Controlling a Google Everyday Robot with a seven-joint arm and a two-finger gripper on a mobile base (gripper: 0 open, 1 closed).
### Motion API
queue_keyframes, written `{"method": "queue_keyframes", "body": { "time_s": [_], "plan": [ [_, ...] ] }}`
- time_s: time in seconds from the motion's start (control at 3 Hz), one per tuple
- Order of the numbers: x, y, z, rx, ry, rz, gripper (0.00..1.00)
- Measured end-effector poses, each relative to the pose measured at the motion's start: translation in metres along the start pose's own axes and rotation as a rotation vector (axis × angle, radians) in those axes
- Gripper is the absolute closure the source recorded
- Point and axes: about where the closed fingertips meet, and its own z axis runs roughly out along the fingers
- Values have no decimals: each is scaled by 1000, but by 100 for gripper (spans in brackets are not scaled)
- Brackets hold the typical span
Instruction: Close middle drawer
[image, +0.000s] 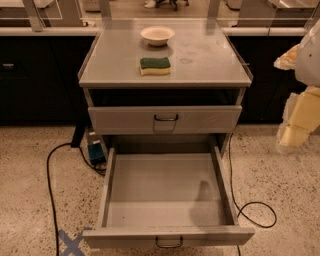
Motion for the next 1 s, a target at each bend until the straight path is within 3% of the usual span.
{"method": "queue_keyframes", "body": {
  "time_s": [0.33, 0.67, 1.0],
  "plan": [
    [0, 0, 0, 0, 0, 0, 0],
    [9, 15, 26, -21, -16, 12, 0],
    [31, 47, 81, -66, -61, 41, 0]
  ]
}}
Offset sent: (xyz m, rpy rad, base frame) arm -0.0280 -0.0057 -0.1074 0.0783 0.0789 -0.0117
